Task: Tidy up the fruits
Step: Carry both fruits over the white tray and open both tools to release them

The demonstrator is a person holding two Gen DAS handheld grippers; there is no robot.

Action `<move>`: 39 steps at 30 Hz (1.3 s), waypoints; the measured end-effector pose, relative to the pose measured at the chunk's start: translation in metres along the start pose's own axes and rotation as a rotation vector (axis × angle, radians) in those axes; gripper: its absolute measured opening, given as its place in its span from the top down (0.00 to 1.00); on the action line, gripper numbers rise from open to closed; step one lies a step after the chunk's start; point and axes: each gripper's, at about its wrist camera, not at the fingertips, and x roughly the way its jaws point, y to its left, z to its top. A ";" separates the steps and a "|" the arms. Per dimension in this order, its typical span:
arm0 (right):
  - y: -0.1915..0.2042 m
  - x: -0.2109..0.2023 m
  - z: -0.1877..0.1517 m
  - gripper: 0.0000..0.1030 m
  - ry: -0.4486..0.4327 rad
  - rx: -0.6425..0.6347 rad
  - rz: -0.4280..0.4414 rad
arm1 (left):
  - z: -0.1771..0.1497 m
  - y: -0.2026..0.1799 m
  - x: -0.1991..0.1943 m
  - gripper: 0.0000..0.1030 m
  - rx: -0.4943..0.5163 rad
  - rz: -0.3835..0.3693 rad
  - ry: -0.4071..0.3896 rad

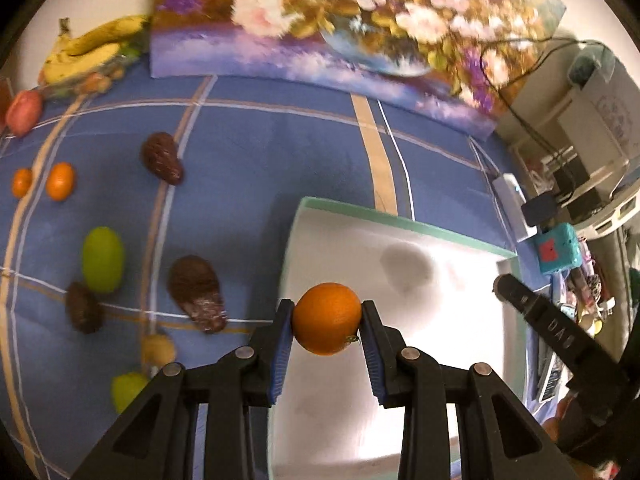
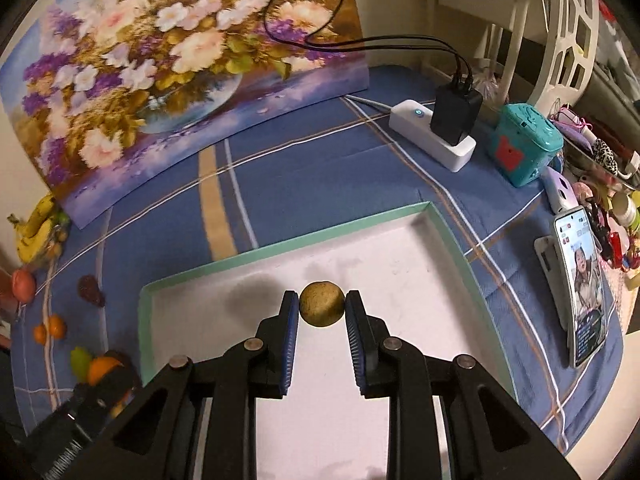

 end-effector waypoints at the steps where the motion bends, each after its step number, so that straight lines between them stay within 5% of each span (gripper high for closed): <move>1: -0.002 0.003 0.002 0.76 0.001 0.004 0.000 | 0.001 -0.001 0.006 0.66 0.003 0.001 0.010; 11: -0.013 0.028 0.011 0.76 0.028 0.000 -0.062 | 0.006 -0.013 0.033 0.66 0.040 0.025 0.046; 35: -0.025 0.053 -0.001 0.76 0.110 0.027 -0.057 | -0.005 -0.016 0.050 0.65 0.062 0.061 0.091; 37: -0.027 0.050 0.001 0.76 0.102 0.034 -0.060 | -0.004 -0.017 0.048 0.64 0.063 0.060 0.085; 39: -0.029 0.046 0.003 0.76 0.092 0.036 -0.059 | -0.003 -0.018 0.044 0.49 0.064 0.049 0.079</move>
